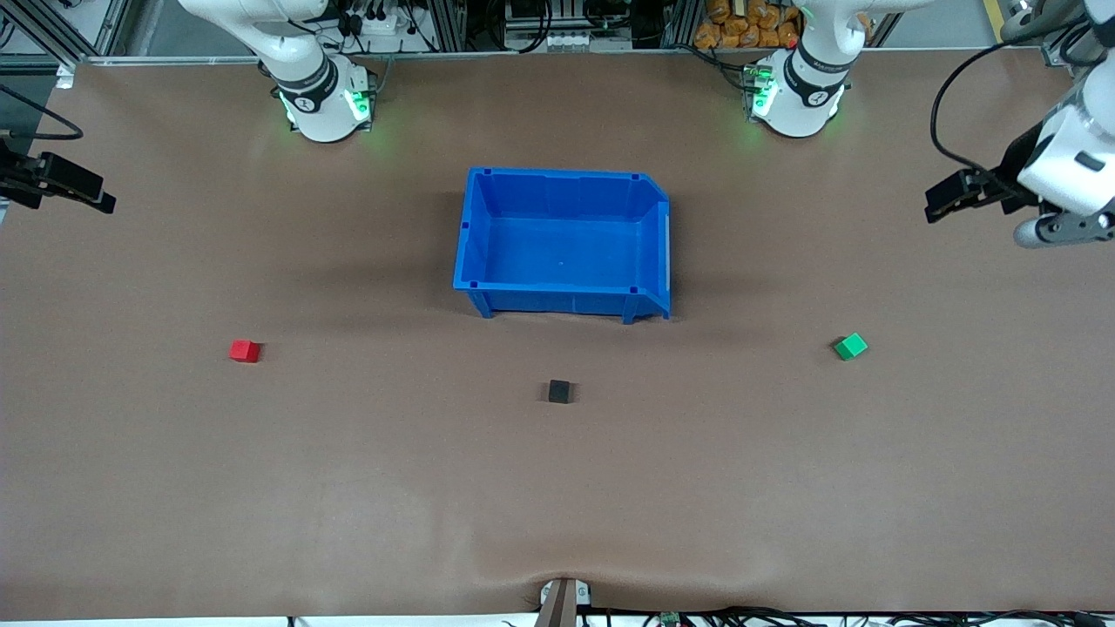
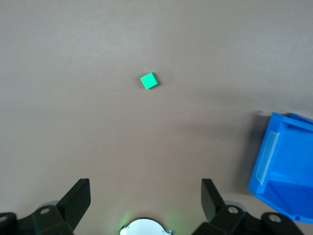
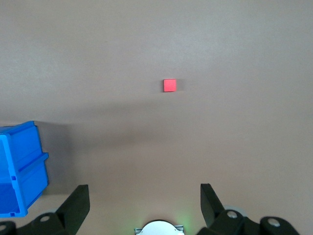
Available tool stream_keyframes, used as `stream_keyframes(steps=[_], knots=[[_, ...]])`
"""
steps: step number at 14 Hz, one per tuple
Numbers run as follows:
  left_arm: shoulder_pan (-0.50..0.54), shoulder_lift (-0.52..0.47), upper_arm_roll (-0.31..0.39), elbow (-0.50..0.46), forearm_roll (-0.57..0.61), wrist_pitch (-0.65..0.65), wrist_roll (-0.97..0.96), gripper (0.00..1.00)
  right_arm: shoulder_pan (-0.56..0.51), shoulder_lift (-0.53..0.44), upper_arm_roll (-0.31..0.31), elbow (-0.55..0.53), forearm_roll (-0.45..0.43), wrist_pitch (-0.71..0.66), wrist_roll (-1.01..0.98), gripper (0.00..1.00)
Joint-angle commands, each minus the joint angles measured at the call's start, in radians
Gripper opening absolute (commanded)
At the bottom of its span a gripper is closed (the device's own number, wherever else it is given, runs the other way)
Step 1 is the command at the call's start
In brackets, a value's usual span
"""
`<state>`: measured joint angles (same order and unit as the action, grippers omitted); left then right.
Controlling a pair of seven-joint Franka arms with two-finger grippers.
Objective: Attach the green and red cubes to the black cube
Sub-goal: 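Move the left gripper toward the green cube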
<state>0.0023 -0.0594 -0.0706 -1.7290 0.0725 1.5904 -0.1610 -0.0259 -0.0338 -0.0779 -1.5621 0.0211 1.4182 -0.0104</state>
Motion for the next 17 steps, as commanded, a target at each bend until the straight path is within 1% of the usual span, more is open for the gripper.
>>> stream_keyframes(steps=[1,4,7,8,12,17], knots=[[0.037,-0.013,-0.001,-0.107,0.009,0.095,-0.006,1.00,-0.002,-0.021,0.000,-0.021,0.014,0.015,0.004,1.00],[0.067,-0.008,-0.002,-0.213,0.009,0.215,-0.021,1.00,-0.003,-0.015,0.000,-0.022,0.014,0.025,0.004,1.00],[0.088,-0.001,-0.002,-0.338,0.009,0.383,-0.028,1.00,-0.002,-0.014,0.000,-0.026,0.014,0.034,0.004,1.00],[0.105,0.013,-0.003,-0.362,0.009,0.428,-0.029,1.00,0.000,-0.008,0.000,-0.026,0.014,0.036,0.004,1.00],[0.119,0.091,-0.003,-0.371,0.007,0.500,-0.106,1.00,0.014,0.003,0.000,-0.030,0.013,0.061,0.004,1.00],[0.114,0.153,-0.005,-0.359,0.007,0.557,-0.250,1.00,0.014,0.017,0.000,-0.032,0.010,0.064,0.004,1.00]])
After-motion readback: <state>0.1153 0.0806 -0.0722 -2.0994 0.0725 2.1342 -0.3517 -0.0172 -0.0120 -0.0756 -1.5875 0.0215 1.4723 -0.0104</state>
